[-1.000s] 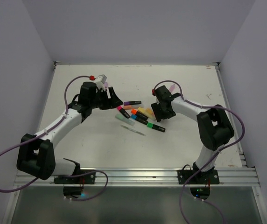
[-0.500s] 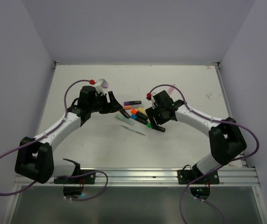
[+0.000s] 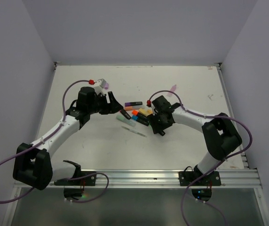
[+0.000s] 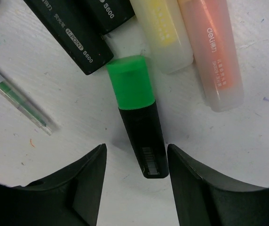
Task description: Open the pen caps
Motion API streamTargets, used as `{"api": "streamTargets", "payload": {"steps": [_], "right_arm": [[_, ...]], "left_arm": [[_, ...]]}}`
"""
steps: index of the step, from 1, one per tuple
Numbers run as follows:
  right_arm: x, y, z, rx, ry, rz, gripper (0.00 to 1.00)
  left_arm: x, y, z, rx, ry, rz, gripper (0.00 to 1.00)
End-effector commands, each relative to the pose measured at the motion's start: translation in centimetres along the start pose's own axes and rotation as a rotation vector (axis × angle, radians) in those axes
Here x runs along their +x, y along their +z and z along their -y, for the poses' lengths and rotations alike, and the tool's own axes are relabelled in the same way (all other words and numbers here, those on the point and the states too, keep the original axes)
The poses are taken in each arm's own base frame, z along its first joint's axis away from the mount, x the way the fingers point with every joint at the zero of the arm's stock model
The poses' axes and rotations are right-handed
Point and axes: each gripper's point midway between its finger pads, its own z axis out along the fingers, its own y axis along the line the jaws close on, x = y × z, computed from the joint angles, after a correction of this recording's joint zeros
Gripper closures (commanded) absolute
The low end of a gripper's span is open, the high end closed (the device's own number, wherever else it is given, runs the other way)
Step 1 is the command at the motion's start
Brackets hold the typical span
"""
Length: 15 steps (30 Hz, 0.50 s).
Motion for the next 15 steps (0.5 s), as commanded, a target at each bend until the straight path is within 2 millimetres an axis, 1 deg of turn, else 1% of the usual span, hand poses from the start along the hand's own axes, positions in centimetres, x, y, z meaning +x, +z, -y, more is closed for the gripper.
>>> {"api": "streamTargets", "payload": {"steps": [1,4,8,9,12,15], "right_arm": [[0.7,0.1,0.0,0.019,0.0,-0.016,0.43],[1.0,0.3,-0.8,0.016,-0.023,-0.019,0.51],[1.7,1.0,-1.8,0.013,-0.056,-0.041,0.57],[2.0,1.4,-1.5,0.046,-0.07,-0.054,0.62],[2.3,1.8,-1.5,0.072,-0.072,-0.071,0.73],[2.3,1.9,-1.7,0.101,-0.076,-0.065,0.88]], "left_arm": [[-0.2,-0.4,1.0,0.042,0.024,0.016,0.27],[-0.1,-0.5,1.2,0.049,0.021,0.015,0.27],[-0.2,-0.8,1.2,0.048,0.022,0.02,0.27],[-0.2,-0.9,1.3,0.05,0.024,0.023,0.27],[0.1,-0.9,1.2,0.049,0.02,0.018,0.27],[0.3,-1.0,1.1,0.046,0.017,0.015,0.27]]}}
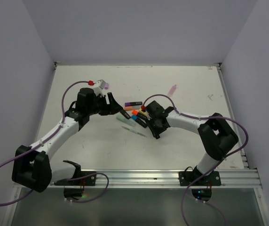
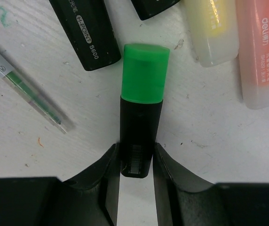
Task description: Open the pen caps
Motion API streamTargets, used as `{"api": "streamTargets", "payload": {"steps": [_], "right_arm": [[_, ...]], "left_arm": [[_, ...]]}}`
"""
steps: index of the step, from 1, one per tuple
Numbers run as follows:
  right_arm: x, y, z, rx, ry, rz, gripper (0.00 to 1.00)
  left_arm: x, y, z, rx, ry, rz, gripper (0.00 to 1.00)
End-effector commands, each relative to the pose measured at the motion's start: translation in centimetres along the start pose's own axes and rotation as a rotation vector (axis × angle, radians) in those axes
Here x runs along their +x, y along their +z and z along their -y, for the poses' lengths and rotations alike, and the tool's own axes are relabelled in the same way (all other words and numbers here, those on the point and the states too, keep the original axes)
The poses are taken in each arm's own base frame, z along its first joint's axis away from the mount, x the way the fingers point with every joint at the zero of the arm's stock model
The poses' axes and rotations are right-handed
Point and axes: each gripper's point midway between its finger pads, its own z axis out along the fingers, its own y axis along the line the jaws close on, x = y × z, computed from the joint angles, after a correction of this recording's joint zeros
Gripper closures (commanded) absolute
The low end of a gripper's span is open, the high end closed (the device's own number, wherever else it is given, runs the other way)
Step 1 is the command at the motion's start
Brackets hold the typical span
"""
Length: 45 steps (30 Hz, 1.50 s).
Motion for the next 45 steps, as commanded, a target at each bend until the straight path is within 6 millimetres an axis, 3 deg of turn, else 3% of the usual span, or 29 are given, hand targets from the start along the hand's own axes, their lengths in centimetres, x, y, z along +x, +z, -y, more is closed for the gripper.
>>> {"api": "streamTargets", "payload": {"steps": [1,4,7,8,9,11,12,13,17,25,30,38,45], "right_arm": [[0.8,0.9,0.4,0.075,0.005,-0.023,0.99],[0.5,-0.3,0.0,0.099,0.003,0.015,1.0],[-0.4,-3.0,-0.6,0.092,0.021,0.093,1.0],[-1.1,-4.7,-1.0,0.069,0.026,0.143,1.0],[-1.5,-5.4,-1.4,0.049,0.027,0.169,1.0],[-2.9,-7.3,-2.2,-0.004,0.046,0.241,1.0],[-3.6,-8.6,-3.4,-0.076,0.043,0.28,1.0],[-4.4,-9.5,-4.1,-0.116,0.046,0.315,1.0],[-7.5,-11.9,-7.0,-0.277,0.044,0.447,1.0],[-9.9,-12.5,-9.8,-0.35,0.017,0.475,1.0],[-10.3,-13.0,-10.6,-0.37,0.016,0.499,1.0],[-9.5,-13.3,-10.2,-0.343,0.025,0.497,1.0],[-8.2,-13.2,-9.4,-0.32,0.032,0.49,1.0]], "left_arm": [[0.0,-0.7,1.0,0.039,0.014,0.015,0.27],[0.0,-0.8,1.2,0.044,0.01,0.015,0.27],[0.2,-0.9,1.9,0.091,0.006,0.014,0.3],[0.3,-1.0,2.4,0.121,0.005,0.018,0.32],[-0.7,-1.3,4.2,0.22,0.039,0.066,0.33],[1.1,-1.5,5.2,0.326,-0.016,0.039,0.37],[-0.1,-1.7,6.4,0.403,0.004,0.105,0.39],[1.2,-1.6,6.2,0.423,-0.07,0.082,0.43],[1.5,-1.5,7.4,0.507,-0.131,0.109,0.44],[0.9,-0.9,10.2,0.558,-0.142,0.126,0.37],[1.7,0.0,10.0,0.513,-0.144,0.102,0.37],[1.5,0.2,9.7,0.479,-0.14,0.111,0.39],[0.0,-1.2,10.1,0.435,-0.085,0.166,0.42]]}}
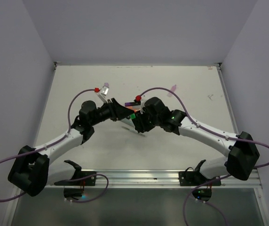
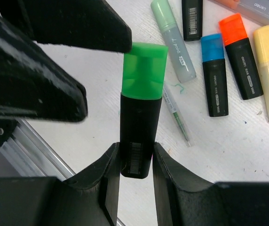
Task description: Open the pen caps
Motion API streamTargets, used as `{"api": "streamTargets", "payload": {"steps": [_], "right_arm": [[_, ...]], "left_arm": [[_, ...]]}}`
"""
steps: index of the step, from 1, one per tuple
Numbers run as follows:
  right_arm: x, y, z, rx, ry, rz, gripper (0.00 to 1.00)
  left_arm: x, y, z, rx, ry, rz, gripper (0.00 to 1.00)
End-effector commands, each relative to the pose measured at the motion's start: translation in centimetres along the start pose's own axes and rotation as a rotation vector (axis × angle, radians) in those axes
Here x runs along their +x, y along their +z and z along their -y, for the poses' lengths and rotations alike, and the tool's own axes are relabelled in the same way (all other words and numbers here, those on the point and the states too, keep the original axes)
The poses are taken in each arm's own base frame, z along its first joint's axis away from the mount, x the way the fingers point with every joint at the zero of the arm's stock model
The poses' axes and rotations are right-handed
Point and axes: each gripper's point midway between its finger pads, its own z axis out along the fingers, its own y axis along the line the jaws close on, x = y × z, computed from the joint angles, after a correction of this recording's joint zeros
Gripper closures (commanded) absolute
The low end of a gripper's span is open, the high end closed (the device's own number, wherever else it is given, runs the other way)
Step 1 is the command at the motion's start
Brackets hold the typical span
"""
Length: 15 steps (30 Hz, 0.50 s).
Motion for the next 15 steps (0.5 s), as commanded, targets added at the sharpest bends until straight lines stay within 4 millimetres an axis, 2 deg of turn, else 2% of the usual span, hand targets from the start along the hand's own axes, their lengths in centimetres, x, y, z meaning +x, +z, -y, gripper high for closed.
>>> {"api": "streamTargets", "payload": {"steps": [1,10,15], "right_arm": [[-1.6,-1.8,-0.7,-0.016,0.003,0.083,1.0],[-3.1,-2.6,-2.0,-0.06,0.0,0.132,1.0],[-3.2,-2.3,-2.5,-0.071,-0.001,0.137,1.0]], "left_arm": [[-2.1,-0.1,1.6,-0.005,0.088,0.056,0.42],[-0.6,0.3,0.1,-0.008,0.028,0.02,0.45],[-0.5,0.7,0.4,0.009,0.017,0.017,0.48]]}}
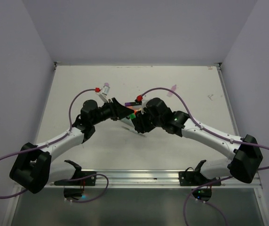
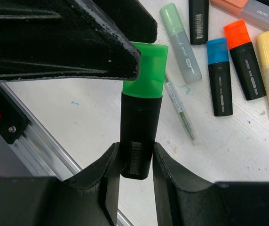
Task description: Open the pen caps
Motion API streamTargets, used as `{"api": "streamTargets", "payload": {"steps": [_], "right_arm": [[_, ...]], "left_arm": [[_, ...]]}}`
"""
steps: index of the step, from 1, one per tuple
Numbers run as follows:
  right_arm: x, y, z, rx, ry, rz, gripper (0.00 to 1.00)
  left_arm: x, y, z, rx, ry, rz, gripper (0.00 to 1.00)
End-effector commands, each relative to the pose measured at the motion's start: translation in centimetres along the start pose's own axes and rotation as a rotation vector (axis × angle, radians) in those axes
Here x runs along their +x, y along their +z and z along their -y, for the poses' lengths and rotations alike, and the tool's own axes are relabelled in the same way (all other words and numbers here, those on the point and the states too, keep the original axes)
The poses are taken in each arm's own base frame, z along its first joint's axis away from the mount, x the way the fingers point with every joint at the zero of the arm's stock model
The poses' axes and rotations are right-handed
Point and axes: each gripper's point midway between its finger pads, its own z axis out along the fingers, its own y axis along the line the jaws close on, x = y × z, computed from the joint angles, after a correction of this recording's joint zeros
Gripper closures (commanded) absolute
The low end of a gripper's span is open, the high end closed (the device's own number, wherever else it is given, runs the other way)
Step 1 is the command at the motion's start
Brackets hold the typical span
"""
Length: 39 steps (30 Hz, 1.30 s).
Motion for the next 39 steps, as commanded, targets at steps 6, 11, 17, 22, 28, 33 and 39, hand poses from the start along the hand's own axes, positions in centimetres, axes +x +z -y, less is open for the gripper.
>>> {"api": "streamTargets", "payload": {"steps": [6,11,17,22,28,33,39], "right_arm": [[-3.3,-1.1,-1.8,-0.043,-0.007,0.122,1.0],[-3.4,-1.6,-1.8,-0.042,-0.007,0.129,1.0],[-3.5,-1.6,-1.7,-0.03,-0.014,0.135,1.0],[-3.5,-1.1,-1.8,-0.039,-0.014,0.132,1.0],[-3.6,-0.8,-1.8,-0.039,-0.013,0.137,1.0],[-4.0,-0.4,-1.6,-0.018,0.002,0.144,0.78],[-4.2,0.6,-1.8,-0.028,0.01,0.152,0.47]], "left_arm": [[0.2,0.4,0.6,0.025,0.001,-0.002,0.5],[0.3,0.5,0.1,0.004,-0.004,-0.003,0.47],[0.4,0.6,0.2,0.011,-0.011,-0.013,0.48],[0.4,0.6,0.4,0.023,-0.024,-0.012,0.58],[0.3,0.6,1.0,0.047,-0.027,-0.013,0.75],[0.5,0.4,1.6,0.083,-0.039,-0.017,1.0],[0.2,0.2,2.6,0.119,-0.056,-0.009,1.0]]}}
